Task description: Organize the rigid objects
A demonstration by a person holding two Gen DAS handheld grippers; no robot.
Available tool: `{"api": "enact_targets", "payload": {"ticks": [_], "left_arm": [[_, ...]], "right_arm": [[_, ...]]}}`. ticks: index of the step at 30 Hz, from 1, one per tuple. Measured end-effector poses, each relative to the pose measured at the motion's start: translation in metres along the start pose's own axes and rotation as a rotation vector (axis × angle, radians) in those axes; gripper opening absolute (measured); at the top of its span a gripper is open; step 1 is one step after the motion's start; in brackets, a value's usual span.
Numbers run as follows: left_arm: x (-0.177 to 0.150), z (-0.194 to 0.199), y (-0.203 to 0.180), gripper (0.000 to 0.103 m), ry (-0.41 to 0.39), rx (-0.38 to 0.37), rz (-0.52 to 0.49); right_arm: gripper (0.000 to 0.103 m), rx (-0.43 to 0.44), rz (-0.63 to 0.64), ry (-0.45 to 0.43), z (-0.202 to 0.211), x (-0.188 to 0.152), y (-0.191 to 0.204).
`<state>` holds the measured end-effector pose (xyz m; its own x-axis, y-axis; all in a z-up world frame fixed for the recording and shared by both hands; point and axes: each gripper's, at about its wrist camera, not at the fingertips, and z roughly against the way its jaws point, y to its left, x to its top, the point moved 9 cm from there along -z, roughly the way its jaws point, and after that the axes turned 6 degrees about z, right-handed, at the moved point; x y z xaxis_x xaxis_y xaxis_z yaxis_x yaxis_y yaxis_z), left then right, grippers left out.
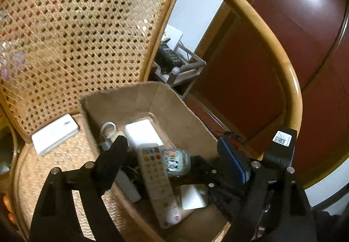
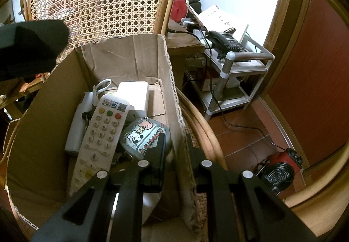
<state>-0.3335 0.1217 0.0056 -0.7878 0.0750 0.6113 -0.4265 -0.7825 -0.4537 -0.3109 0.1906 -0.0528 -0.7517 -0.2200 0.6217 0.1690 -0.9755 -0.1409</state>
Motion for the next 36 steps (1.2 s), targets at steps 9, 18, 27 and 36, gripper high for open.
{"api": "enact_targets", "payload": {"ticks": [9, 18, 27, 36], "left_arm": [[0.014, 0.041, 0.095, 0.086, -0.089, 0.332, -0.114], [-0.021, -0.015, 0.205, 0.085, 0.112, 0.552, -0.062], [-0.035, -0.046, 0.227, 0.086, 0.172, 0.510, -0.018], [-0.046, -0.048, 0.185, 0.085, 0.225, 0.363, -0.151]], "right_arm": [[0.017, -0.002, -0.001, 0.000, 0.000, 0.000, 0.000], [0.017, -0.002, -0.003, -0.001, -0.001, 0.001, -0.001], [0.017, 0.000, -0.001, 0.001, -0.001, 0.001, -0.001], [0.017, 0.005, 0.002, 0.001, 0.001, 0.001, -0.001]]}}
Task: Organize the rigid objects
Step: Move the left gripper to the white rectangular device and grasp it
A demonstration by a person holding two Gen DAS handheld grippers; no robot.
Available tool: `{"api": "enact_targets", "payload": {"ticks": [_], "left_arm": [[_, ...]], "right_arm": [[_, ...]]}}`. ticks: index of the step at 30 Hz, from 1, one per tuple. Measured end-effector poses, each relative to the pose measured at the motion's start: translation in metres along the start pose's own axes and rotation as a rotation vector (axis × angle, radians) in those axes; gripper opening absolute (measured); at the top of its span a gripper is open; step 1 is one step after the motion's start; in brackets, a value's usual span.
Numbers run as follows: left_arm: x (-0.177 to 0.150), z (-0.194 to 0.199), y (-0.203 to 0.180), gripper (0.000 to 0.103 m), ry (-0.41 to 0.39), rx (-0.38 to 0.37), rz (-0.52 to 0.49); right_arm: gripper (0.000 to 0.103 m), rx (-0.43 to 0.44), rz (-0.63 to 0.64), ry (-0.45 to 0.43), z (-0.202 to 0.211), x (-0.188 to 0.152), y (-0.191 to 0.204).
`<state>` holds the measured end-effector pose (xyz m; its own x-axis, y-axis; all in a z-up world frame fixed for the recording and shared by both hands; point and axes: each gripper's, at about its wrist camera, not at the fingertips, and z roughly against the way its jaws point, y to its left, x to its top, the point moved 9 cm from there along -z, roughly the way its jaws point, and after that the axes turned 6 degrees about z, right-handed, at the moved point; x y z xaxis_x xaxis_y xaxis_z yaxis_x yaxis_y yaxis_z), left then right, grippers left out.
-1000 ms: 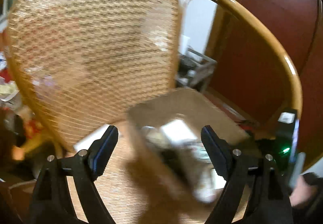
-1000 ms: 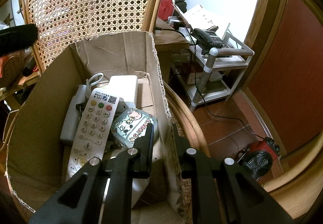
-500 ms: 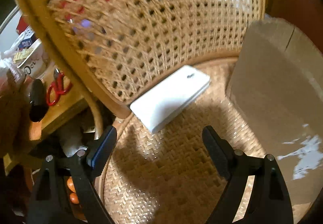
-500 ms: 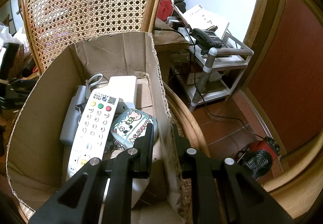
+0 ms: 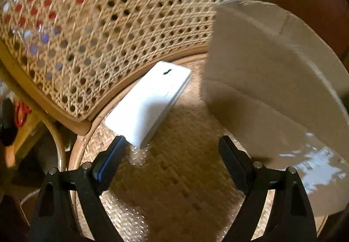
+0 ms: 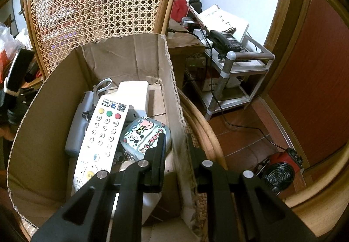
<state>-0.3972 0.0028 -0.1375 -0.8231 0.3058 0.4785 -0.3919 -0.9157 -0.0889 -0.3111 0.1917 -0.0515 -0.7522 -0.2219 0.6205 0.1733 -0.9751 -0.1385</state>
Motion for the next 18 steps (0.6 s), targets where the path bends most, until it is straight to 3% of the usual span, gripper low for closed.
{"api": "enact_targets", "payload": {"ticks": [5, 9, 14, 16, 17, 18], "left_arm": [[0.001, 0.000, 0.033, 0.086, -0.015, 0.109, 0.056], [0.005, -0.008, 0.044, 0.087, -0.031, 0.066, 0.130], [0.014, -0.015, 0.048, 0.088, -0.060, 0.037, 0.143], [0.015, -0.013, 0.041, 0.074, -0.055, 0.025, 0.115], [0.017, -0.010, 0.038, 0.060, -0.052, 0.010, 0.109], [0.017, -0.008, 0.035, 0.058, -0.038, -0.001, 0.106]], "right_arm": [[0.017, -0.004, -0.003, -0.002, 0.000, 0.000, -0.001], [0.017, -0.004, -0.002, -0.002, 0.000, -0.001, 0.000], [0.017, -0.001, 0.000, -0.002, 0.000, -0.001, 0.000], [0.018, 0.001, 0.003, -0.002, 0.000, -0.001, 0.000], [0.018, 0.003, 0.005, -0.001, 0.000, -0.001, 0.000], [0.018, 0.003, 0.006, 0.000, 0.000, -0.002, 0.000]]}}
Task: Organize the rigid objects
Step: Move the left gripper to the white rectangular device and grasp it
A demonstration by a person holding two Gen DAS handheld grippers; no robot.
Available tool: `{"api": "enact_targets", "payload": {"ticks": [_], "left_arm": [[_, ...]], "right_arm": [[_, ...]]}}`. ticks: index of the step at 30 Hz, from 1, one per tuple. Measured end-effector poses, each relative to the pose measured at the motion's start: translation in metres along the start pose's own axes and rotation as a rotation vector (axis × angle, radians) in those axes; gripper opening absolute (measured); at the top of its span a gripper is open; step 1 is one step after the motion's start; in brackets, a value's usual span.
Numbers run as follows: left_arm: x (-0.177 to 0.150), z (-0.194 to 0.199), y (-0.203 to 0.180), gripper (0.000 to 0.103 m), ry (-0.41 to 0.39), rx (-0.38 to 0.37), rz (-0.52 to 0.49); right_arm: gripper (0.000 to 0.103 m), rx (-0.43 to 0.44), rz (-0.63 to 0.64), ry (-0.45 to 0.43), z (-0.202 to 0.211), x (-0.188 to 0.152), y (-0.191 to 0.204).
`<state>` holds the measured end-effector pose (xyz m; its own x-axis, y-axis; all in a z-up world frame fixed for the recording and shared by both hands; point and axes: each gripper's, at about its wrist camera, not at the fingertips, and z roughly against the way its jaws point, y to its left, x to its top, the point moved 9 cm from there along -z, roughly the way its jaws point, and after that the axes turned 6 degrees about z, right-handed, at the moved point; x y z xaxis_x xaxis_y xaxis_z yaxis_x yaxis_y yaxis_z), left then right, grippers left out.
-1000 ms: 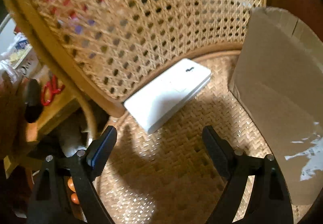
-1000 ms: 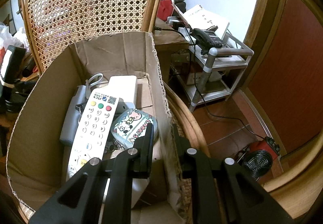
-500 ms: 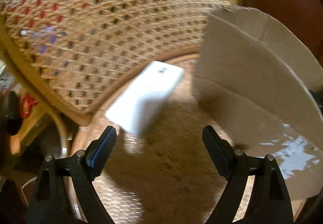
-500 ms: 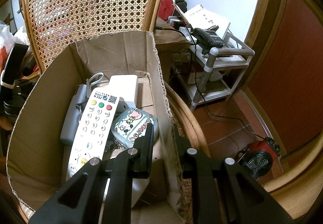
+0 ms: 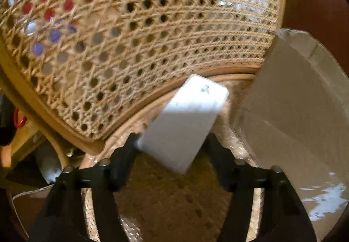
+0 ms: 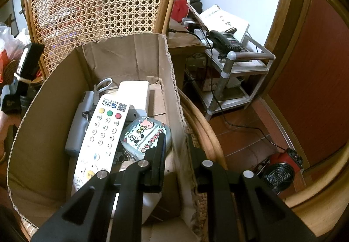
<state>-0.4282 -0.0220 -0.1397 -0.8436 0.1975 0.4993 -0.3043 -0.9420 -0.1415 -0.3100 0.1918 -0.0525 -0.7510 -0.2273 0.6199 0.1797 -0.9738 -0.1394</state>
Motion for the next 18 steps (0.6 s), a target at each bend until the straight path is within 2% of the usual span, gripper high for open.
{"api": "enact_targets", "payload": {"ticks": [4, 7, 12, 15, 17, 18], "left_arm": [[-0.008, 0.010, -0.004, 0.052, 0.017, 0.011, -0.050], [-0.019, 0.021, -0.002, 0.050, 0.043, -0.003, -0.037], [-0.033, 0.053, 0.006, 0.049, 0.035, -0.020, -0.009], [-0.051, 0.064, 0.005, 0.048, 0.073, -0.021, -0.029], [-0.064, 0.062, 0.011, 0.048, 0.127, -0.007, -0.063], [-0.069, 0.064, 0.010, 0.048, 0.122, 0.006, -0.085]], "right_arm": [[0.018, 0.000, 0.001, 0.001, 0.000, 0.000, 0.000], [0.018, 0.001, 0.002, 0.000, 0.000, 0.000, 0.000], [0.018, 0.006, 0.007, -0.003, 0.001, -0.001, 0.000], [0.018, 0.005, 0.005, -0.003, 0.002, -0.002, -0.001], [0.018, 0.002, 0.003, -0.002, 0.002, -0.002, -0.001], [0.018, 0.000, 0.002, -0.001, 0.002, -0.002, -0.001]]}}
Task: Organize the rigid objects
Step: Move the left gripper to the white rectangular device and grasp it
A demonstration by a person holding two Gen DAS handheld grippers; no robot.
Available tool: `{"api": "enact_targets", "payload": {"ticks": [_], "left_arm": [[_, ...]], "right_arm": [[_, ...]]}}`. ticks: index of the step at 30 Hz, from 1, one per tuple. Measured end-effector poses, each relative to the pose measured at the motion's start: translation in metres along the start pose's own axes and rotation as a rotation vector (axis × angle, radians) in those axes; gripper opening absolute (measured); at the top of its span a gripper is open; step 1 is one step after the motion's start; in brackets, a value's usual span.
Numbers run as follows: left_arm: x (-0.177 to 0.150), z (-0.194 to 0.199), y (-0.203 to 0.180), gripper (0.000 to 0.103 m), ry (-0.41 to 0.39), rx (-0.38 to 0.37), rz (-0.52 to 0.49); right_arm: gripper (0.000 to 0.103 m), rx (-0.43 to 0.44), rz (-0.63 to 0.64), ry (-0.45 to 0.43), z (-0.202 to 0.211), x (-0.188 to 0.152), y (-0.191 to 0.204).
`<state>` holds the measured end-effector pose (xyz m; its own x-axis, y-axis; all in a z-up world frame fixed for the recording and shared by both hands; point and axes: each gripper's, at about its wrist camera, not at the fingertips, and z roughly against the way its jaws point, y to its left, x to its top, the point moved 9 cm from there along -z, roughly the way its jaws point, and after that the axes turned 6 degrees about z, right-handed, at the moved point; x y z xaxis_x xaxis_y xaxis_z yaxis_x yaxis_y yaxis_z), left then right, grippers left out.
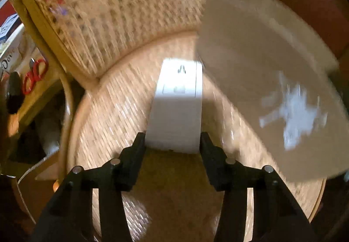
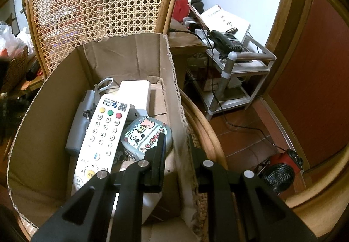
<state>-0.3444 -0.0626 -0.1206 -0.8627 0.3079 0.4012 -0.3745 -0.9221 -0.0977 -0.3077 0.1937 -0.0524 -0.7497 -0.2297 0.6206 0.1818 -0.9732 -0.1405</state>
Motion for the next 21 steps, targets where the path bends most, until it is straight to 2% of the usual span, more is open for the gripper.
{"api": "enact_targets", "payload": {"ticks": [4, 6, 11, 13, 14, 15, 17, 21], "left_arm": [[-0.003, 0.006, 0.007, 0.048, -0.001, -0.010, 0.019], [-0.002, 0.004, 0.016, 0.061, 0.002, 0.001, 0.031], [0.013, -0.004, 0.028, 0.067, -0.014, 0.015, 0.045], [0.020, -0.010, 0.032, 0.079, -0.018, 0.042, 0.049], [0.020, -0.012, 0.033, 0.094, -0.015, 0.042, 0.062], [0.020, -0.018, 0.033, 0.103, -0.009, 0.050, 0.075], [0.024, -0.017, 0.032, 0.103, -0.050, 0.053, 0.074], [0.028, -0.017, 0.045, 0.103, -0.067, 0.051, 0.089]], "right_arm": [[0.018, -0.002, -0.001, 0.001, 0.000, 0.001, 0.000], [0.018, -0.002, -0.001, 0.001, 0.000, 0.001, 0.000], [0.018, -0.003, -0.002, 0.001, 0.000, 0.001, 0.000], [0.018, -0.005, -0.004, -0.001, 0.000, 0.001, -0.001], [0.018, -0.005, -0.003, -0.001, 0.000, 0.001, -0.001], [0.018, -0.003, -0.003, 0.000, 0.000, 0.001, -0.001], [0.018, -0.004, -0.003, 0.000, 0.000, 0.001, -0.001], [0.018, -0.002, -0.001, 0.000, 0.000, 0.000, 0.000]]}}
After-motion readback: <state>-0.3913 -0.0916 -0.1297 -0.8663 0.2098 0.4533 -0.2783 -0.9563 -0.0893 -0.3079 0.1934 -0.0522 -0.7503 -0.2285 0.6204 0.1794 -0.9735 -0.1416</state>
